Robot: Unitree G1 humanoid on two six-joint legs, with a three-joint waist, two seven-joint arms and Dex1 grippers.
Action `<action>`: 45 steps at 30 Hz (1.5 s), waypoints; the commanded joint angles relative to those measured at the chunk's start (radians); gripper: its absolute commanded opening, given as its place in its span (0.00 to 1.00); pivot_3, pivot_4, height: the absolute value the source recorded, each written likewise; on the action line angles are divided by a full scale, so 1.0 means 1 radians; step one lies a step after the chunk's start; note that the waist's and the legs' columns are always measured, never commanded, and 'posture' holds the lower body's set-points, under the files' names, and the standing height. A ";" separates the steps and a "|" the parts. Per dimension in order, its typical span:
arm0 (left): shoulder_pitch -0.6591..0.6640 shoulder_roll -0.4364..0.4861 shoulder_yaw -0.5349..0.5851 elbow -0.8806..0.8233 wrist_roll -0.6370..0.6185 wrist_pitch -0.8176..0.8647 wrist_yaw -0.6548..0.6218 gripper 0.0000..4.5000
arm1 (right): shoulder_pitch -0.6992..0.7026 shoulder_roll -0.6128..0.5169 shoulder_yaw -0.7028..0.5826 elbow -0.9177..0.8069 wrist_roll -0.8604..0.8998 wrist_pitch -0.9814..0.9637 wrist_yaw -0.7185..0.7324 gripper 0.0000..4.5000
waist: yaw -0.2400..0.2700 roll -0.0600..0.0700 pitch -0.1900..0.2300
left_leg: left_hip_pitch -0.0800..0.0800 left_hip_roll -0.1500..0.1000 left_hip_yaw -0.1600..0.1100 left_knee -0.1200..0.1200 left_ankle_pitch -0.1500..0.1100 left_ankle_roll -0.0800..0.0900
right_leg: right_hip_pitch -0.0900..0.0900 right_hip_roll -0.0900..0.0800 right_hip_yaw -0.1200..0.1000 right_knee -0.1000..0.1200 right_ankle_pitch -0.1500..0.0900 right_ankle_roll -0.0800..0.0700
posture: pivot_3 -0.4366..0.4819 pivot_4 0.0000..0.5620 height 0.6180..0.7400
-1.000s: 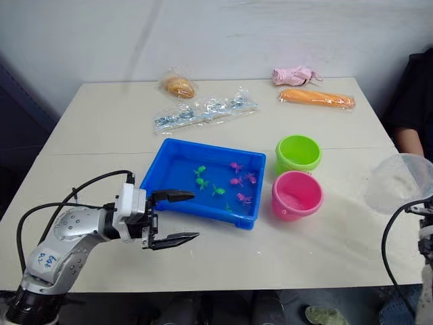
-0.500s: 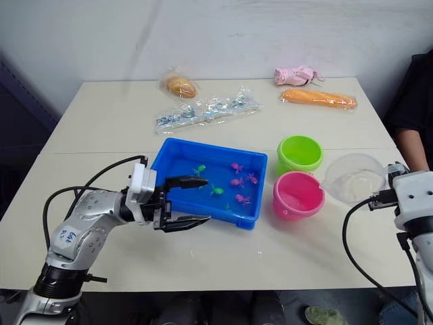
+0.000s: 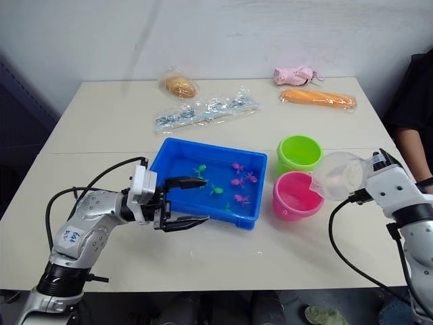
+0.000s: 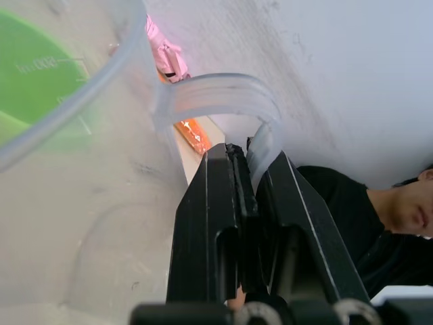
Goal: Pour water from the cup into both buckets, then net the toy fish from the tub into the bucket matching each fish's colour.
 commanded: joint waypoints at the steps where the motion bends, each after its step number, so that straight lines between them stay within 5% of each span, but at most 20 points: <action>1: 0.002 -0.002 0.012 -0.011 0.005 -0.024 0.008 1.00 | -0.020 -0.011 -0.005 0.001 -0.045 -0.049 -0.031 0.01 | 0.000 0.000 0.000 | 0.000 0.000 0.000 0.000 0.000 0.000 | 0.000 0.000 0.000 0.000 0.000 0.000 | 0.48 0.27 1.00; 45: 0.036 -0.040 -0.015 -0.068 0.029 -0.036 0.073 1.00 | -0.096 -0.056 0.044 0.155 -0.304 -0.287 -0.186 0.01 | -0.003 0.000 0.000 | 0.000 0.000 0.000 0.001 0.000 0.000 | 0.000 0.000 0.000 0.000 0.000 0.000 | 0.48 0.27 1.00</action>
